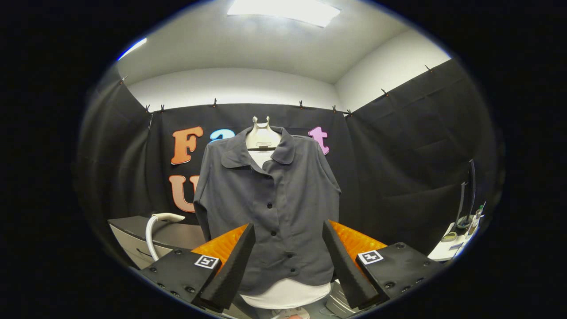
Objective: Iron the clothes twice with a garment steamer, once on the left side and once on the right side.
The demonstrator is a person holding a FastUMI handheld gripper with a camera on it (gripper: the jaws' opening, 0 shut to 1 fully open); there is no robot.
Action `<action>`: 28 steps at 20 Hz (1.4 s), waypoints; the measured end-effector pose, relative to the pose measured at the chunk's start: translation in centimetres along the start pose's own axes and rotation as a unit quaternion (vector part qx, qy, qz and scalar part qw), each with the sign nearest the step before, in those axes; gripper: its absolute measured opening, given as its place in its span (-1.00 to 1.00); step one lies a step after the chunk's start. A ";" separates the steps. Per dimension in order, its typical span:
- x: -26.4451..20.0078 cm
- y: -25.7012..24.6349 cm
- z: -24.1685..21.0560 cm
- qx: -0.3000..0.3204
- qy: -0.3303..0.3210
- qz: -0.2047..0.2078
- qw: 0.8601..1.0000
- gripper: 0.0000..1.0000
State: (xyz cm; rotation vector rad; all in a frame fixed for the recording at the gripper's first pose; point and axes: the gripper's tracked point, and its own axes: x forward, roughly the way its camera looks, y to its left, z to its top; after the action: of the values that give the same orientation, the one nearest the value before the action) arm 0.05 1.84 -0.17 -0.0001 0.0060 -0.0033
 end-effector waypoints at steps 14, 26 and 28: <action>0.2 2.4 1.5 0.014 -0.015 0.009 1.000 0.95; 3.7 18.8 6.2 0.065 0.006 0.199 0.978 0.95; 4.7 23.1 7.0 0.068 0.012 0.236 0.969 0.95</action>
State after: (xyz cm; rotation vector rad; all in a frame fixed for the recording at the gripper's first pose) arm 4.91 24.94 6.85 0.1387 0.0300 0.4735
